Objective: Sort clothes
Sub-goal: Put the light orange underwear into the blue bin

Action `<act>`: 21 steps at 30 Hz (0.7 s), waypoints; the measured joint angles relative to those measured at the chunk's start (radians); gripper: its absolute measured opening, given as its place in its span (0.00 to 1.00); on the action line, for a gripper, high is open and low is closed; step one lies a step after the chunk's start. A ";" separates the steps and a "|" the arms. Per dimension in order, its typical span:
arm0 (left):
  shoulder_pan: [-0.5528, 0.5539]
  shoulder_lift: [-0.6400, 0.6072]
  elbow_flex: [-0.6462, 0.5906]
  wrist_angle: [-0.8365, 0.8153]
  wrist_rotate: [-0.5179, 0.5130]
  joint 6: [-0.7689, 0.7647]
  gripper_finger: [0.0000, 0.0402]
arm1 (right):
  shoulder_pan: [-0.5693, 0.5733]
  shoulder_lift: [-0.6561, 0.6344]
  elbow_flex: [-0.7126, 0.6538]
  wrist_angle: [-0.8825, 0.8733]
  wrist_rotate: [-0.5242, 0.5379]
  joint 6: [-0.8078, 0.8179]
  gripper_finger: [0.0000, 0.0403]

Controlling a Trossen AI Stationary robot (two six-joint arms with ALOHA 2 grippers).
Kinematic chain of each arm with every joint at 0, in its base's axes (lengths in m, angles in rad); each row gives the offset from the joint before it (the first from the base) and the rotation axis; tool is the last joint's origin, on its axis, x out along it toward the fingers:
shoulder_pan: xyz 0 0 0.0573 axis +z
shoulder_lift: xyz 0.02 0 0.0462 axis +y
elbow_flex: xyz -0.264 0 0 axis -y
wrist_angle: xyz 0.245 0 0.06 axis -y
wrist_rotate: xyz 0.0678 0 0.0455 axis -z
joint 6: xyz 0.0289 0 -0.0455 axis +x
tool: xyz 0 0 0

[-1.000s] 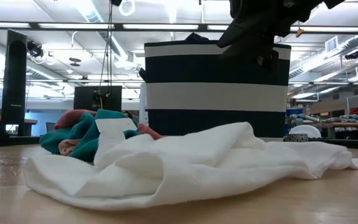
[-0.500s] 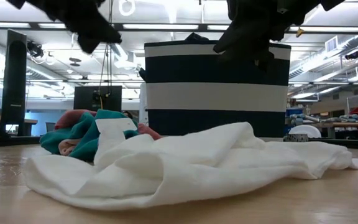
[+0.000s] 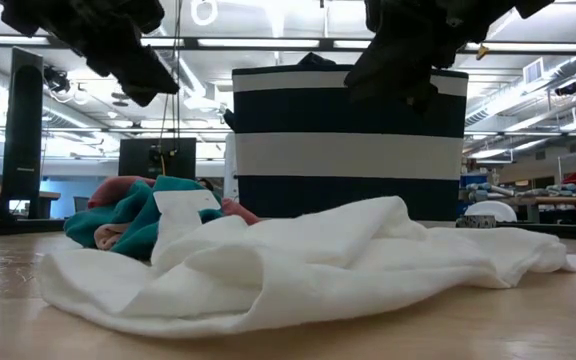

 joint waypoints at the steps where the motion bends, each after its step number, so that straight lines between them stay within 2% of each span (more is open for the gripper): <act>1: 0.000 0.000 0.000 -0.001 0.020 0.011 0.17 | 0.001 0.000 0.004 -0.006 0.000 -0.006 0.29; 5: -0.001 -0.001 0.000 -0.002 0.044 0.033 0.17 | 0.000 0.012 0.045 -0.014 0.003 -0.057 0.29; 9: -0.001 -0.001 0.000 -0.003 0.048 0.032 0.17 | 0.000 0.058 0.124 -0.118 0.002 -0.139 0.29; 14: -0.004 -0.002 0.000 0.006 0.101 0.031 0.17 | 0.007 0.171 0.258 -0.318 -0.027 -0.189 0.29; 21: -0.049 -0.064 0.000 0.002 0.121 0.033 0.17 | -0.012 0.339 0.463 -0.380 0.018 -0.242 0.29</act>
